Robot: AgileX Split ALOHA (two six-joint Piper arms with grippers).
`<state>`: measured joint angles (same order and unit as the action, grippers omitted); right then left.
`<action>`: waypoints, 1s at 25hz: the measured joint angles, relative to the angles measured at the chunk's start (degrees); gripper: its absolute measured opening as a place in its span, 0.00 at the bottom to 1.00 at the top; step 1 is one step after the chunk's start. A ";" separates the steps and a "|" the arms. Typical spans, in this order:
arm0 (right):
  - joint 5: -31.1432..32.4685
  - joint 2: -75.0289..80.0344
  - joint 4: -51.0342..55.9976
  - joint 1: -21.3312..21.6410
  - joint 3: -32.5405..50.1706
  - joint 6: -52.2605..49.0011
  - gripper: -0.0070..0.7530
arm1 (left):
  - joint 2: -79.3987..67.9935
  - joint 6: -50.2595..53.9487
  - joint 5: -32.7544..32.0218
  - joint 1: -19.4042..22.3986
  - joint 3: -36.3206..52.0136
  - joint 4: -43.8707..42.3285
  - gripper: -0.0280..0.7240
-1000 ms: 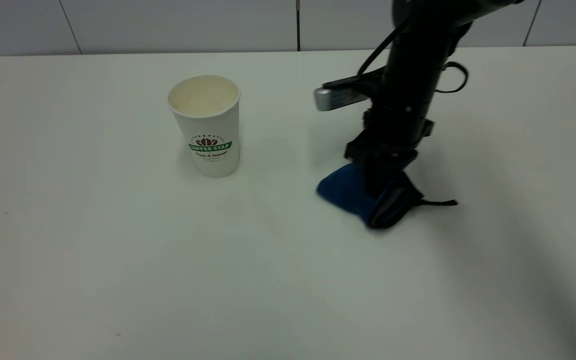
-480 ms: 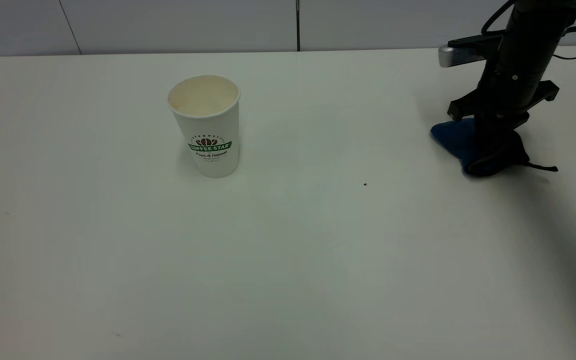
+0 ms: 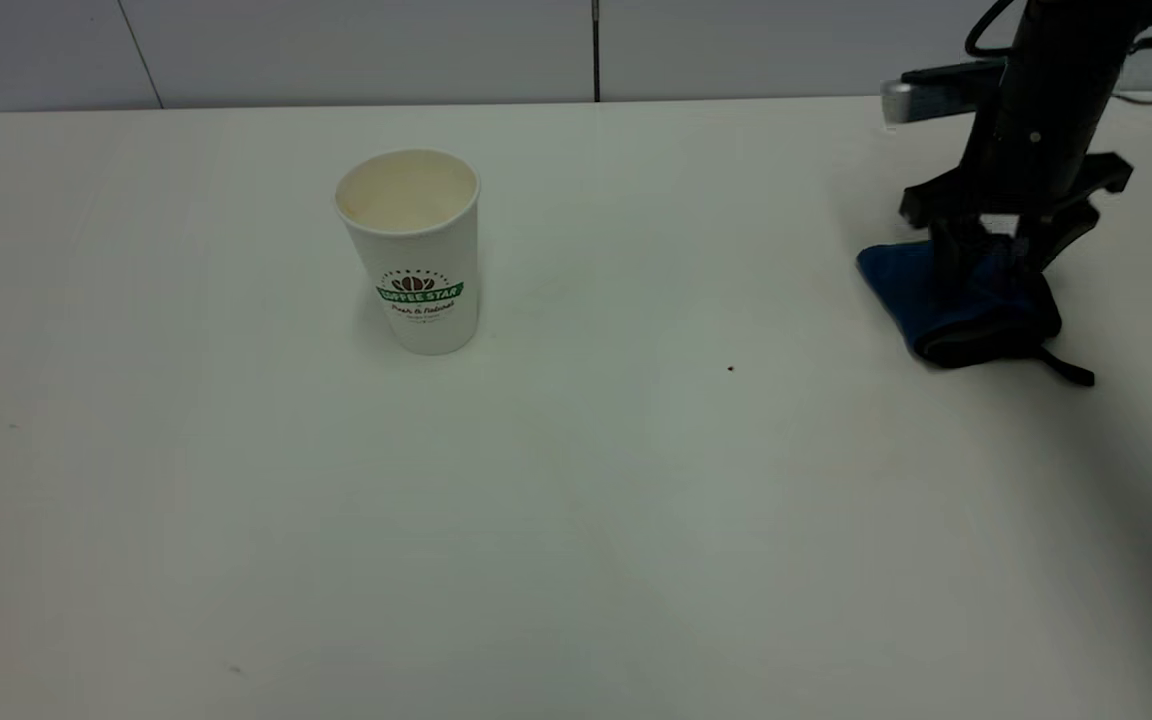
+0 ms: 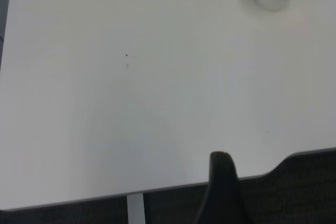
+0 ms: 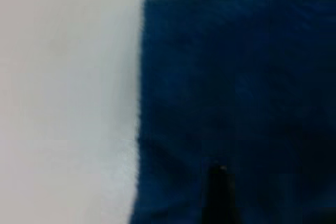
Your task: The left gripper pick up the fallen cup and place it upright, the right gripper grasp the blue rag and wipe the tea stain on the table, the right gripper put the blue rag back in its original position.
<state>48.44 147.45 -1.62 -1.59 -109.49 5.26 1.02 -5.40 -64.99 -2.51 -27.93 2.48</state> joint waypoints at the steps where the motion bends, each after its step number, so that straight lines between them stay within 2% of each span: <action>1: 0.63 -1.84 -2.04 0.00 0.00 -1.75 0.87 | 0.00 0.05 0.00 0.00 0.00 0.00 0.81; 3: 2.77 -7.52 -4.48 -0.17 0.00 -4.39 0.92 | 0.00 0.05 0.00 0.00 0.00 0.00 0.81; 5: 6.17 -13.48 -4.51 -1.03 0.00 -4.93 0.91 | 0.00 0.05 0.00 0.00 0.00 0.00 0.81; 9: 14.67 -26.94 -1.81 -5.21 1.75 -1.99 0.85 | 0.00 0.05 0.00 0.00 0.00 0.00 0.81; 11: 17.06 -34.92 -0.34 -7.26 5.40 -1.19 0.80 | 0.00 0.05 0.00 0.00 0.00 0.00 0.81; 16: 20.48 -54.28 0.31 -8.89 20.92 -2.97 0.74 | 0.00 0.05 0.00 0.00 0.00 0.00 0.81; 20: 20.84 -69.43 -0.19 -8.64 37.77 -3.91 0.74 | 0.00 0.05 0.00 0.00 0.00 0.00 0.81; 25: 20.41 -90.10 -0.18 -4.01 57.67 -4.11 0.74 | 0.00 0.05 0.00 0.00 0.00 0.00 0.81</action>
<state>68.86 57.35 -1.79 -5.60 -51.82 1.15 1.02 -5.35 -64.99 -2.51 -27.93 2.48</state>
